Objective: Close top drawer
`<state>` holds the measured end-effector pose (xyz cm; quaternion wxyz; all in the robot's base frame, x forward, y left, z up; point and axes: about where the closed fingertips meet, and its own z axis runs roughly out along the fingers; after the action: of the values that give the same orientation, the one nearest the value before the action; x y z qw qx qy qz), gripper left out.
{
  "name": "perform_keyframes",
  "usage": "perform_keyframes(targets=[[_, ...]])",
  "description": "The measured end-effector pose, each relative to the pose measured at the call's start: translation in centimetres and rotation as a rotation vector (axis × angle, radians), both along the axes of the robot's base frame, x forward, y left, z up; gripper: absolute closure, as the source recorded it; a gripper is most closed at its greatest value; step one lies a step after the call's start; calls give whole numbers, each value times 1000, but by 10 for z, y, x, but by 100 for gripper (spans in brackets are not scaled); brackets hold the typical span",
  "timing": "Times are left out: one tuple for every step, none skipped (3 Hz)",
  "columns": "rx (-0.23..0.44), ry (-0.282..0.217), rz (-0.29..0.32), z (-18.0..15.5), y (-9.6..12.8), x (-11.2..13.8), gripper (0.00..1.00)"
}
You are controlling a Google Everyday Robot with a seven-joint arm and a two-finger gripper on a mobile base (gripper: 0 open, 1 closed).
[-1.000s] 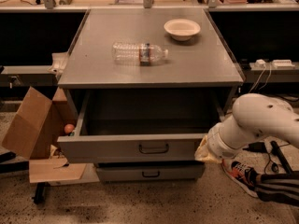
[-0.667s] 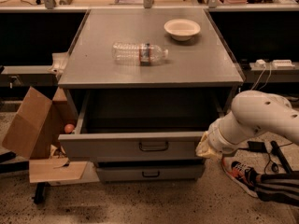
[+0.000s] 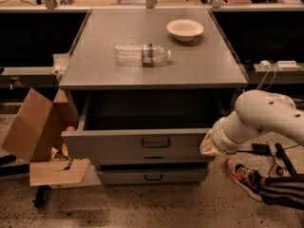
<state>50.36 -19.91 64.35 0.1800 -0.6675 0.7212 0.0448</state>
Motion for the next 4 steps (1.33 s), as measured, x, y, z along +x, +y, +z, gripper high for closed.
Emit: perform_keyframes(targets=[[0, 0, 0, 0, 0, 0, 62], [0, 0, 0, 0, 0, 0, 37], [0, 0, 0, 0, 0, 0, 8], [0, 0, 0, 0, 0, 0, 0]])
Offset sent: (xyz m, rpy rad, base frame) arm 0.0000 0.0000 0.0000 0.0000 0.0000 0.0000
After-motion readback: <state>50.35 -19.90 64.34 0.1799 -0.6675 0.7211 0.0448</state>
